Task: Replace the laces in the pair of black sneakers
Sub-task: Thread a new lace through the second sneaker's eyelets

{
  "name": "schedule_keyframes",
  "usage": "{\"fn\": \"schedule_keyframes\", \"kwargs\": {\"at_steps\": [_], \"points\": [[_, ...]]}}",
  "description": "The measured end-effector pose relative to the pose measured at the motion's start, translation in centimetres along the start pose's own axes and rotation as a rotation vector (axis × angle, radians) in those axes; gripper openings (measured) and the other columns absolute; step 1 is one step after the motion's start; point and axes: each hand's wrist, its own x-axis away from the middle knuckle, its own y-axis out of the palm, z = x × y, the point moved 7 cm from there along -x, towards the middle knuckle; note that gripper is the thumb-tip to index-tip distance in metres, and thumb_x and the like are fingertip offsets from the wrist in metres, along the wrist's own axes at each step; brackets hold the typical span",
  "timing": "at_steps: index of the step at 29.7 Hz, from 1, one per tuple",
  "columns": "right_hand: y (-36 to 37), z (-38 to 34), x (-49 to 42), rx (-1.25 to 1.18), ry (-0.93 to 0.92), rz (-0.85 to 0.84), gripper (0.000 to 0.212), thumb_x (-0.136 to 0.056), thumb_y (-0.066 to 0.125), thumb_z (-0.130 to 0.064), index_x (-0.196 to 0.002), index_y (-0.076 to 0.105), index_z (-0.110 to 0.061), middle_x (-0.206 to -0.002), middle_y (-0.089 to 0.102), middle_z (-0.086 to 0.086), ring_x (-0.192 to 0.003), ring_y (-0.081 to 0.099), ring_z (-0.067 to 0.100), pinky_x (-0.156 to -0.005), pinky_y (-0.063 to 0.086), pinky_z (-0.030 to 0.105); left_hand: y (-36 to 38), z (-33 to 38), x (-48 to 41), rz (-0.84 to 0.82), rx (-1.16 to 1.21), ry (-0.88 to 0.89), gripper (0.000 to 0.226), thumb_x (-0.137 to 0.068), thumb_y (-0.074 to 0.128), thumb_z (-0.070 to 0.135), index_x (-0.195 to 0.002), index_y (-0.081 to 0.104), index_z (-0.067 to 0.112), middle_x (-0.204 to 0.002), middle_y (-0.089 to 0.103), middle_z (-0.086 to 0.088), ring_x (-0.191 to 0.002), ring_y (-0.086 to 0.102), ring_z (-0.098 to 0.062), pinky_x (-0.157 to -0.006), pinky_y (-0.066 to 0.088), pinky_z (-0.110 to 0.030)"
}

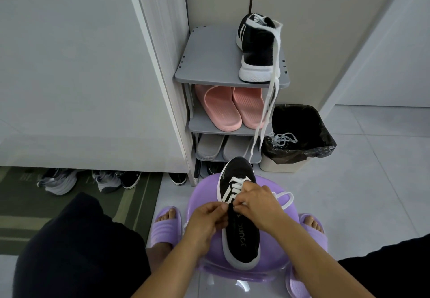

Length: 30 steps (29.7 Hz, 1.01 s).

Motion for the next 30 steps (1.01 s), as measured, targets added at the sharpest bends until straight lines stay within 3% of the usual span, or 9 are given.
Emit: {"fn": "schedule_keyframes", "kwargs": {"at_steps": [5,9,15,17,21,23,25,27,30], "points": [[0.2,0.5,0.4,-0.021,0.001,0.112,0.020,-0.069,0.058,-0.034,-0.072,0.074,-0.023,-0.078,0.056,-0.004,-0.078,0.059,0.016,-0.074,0.028,0.029,0.2,-0.4,-0.2,0.005,0.027,-0.012,0.014,-0.090,0.052,-0.002,-0.086,0.064,0.003,-0.076,0.068,-0.008,-0.072,0.061,-0.018,-0.066,0.052,-0.021],[-0.3,-0.9,0.3,0.115,-0.044,0.179,0.004,-0.049,0.064,-0.040,-0.049,0.064,-0.036,-0.060,0.047,-0.014,-0.052,0.054,0.005,-0.052,0.042,0.020,-0.1,-0.5,-0.4,0.015,-0.034,0.000,0.015,-0.091,0.052,-0.001,-0.083,0.064,0.003,-0.078,0.066,-0.011,-0.073,0.059,-0.020,-0.068,0.051,-0.023],[0.6,3.3,2.2,-0.041,0.198,0.276,0.072,-0.059,0.065,-0.041,-0.127,0.049,-0.022,-0.128,0.047,0.003,-0.112,0.050,0.028,-0.091,0.038,0.040,-1.6,1.3,0.5,0.181,0.070,0.079,0.022,-0.092,0.043,-0.008,-0.075,0.052,0.003,-0.064,0.067,-0.010,-0.053,0.066,-0.012,-0.050,0.053,-0.020],[0.9,4.1,3.3,-0.210,0.319,0.319,0.080,-0.062,0.050,-0.050,-0.134,0.043,-0.016,-0.137,0.040,0.005,-0.123,0.040,0.028,-0.100,0.031,0.039,-5.0,3.5,1.0,0.297,0.112,0.125,0.027,-0.090,0.041,-0.011,-0.071,0.052,0.004,-0.051,0.065,-0.002,-0.044,0.062,-0.007,-0.043,0.048,-0.015],[2.3,4.8,4.4,-0.396,0.444,0.317,0.080,-0.073,0.074,-0.028,-0.139,0.033,-0.013,-0.145,0.028,0.009,-0.135,0.025,0.025,-0.111,0.026,0.038,-16.4,9.6,3.0,0.628,0.218,0.264,0.031,-0.092,0.032,-0.004,-0.073,0.046,0.015,-0.038,0.055,0.014,-0.038,0.053,0.005,-0.044,0.043,-0.006],[2.7,5.1,4.9,-0.396,0.475,0.343,0.087,-0.072,0.076,-0.029,-0.142,0.028,-0.013,-0.151,0.019,0.009,-0.139,0.018,0.025,-0.114,0.019,0.038,-21.0,11.2,4.8,0.873,0.257,0.332,0.029,-0.093,0.031,0.004,-0.072,0.045,0.018,-0.048,0.058,0.009,-0.042,0.052,0.002,-0.049,0.041,-0.011],[2.4,5.1,5.2,-0.371,0.490,0.396,0.093,-0.071,0.078,-0.030,-0.144,0.023,-0.013,-0.155,0.012,0.009,-0.141,0.012,0.026,-0.114,0.013,0.037,-21.9,12.5,5.7,1.038,-0.069,0.419,0.021,-0.092,0.039,0.005,-0.078,0.053,0.012,-0.073,0.059,-0.007,-0.056,0.051,-0.007,-0.054,0.039,-0.020],[2.7,5.0,5.2,-0.429,0.526,0.390,0.097,-0.072,0.077,-0.031,-0.147,0.017,-0.016,-0.156,0.005,0.009,-0.143,0.006,0.025,-0.115,0.012,0.037,-17.9,12.6,4.2,0.923,-0.669,0.425,0.013,-0.086,0.052,0.002,-0.089,0.062,0.010,-0.088,0.061,-0.011,-0.073,0.056,-0.021,-0.068,0.045,-0.031],[3.6,5.0,4.9,-0.539,0.554,0.343,0.098,-0.076,0.075,-0.029,-0.148,0.010,-0.017,-0.157,-0.001,0.009,-0.145,0.001,0.023,-0.115,0.012,0.035,-7.2,8.4,1.5,0.315,-1.099,0.608,0.023,-0.081,0.062,0.000,-0.098,0.070,0.012,-0.096,0.067,0.001,-0.090,0.060,-0.019,-0.083,0.045,-0.026]]}}
